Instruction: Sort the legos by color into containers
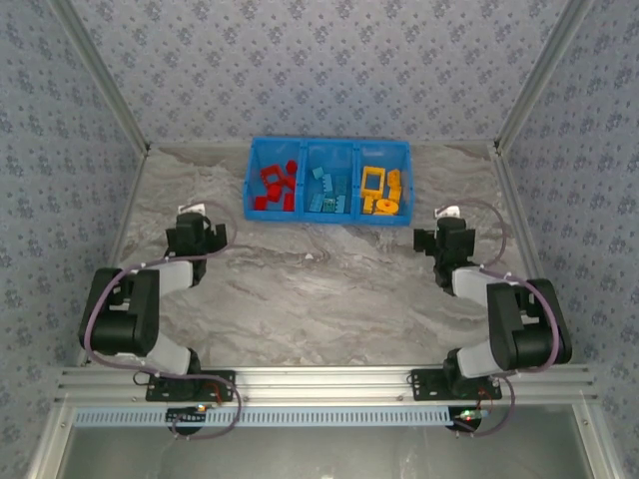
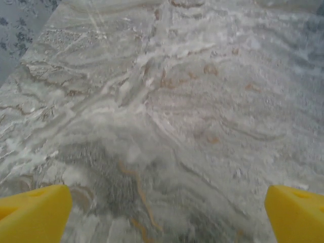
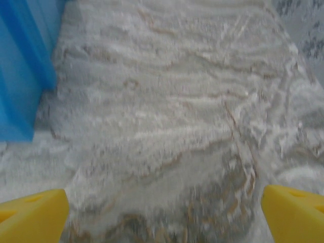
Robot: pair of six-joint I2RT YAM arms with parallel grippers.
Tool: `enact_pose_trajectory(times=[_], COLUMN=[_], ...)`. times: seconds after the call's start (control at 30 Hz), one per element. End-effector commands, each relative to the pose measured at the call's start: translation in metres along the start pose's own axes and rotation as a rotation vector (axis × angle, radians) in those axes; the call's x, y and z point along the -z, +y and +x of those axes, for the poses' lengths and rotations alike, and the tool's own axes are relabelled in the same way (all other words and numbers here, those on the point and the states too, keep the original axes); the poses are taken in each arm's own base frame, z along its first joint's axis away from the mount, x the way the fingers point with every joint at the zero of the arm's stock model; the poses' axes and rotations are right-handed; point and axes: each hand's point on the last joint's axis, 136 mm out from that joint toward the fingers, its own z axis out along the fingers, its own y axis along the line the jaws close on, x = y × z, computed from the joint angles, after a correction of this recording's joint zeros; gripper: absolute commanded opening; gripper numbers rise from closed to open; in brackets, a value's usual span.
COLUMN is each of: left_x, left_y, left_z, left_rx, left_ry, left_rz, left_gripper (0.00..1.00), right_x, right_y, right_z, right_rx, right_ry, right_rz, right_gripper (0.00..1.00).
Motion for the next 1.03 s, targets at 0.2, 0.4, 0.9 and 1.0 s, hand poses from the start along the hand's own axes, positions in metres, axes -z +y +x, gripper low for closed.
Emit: enact_pose_trajectory(times=[0.2, 0.4, 0.9, 1.0], left_x=[0.028, 0.009, 0.009, 0.009], left_y=[0.018, 0.009, 0.009, 0.009], left_z=[-0.005, -0.009, -0.008, -0.009], left_rx=[0.105, 0.081, 0.079, 0.078], left_ry=[-0.287, -0.189, -0.187, -0.189], left_rz=[0.016, 0.049, 0.047, 0.047], left_gripper=[0.98, 0.98, 0.98, 0.98], right_x=[-0.002, -0.003, -0.007, -0.007], right_y=[-0.012, -0.006, -0.009, -0.009], right_z=[-0.007, -0.003, -0.004, -0.004], right_rx=[-0.089, -0.063, -0.097, -0.097], right_ry=[-0.164, -0.166, -0.146, -0.146], right_rz=[-0.045, -0.054, -0.088, -0.088], right_gripper=[1.0, 1.0, 1.0, 1.0])
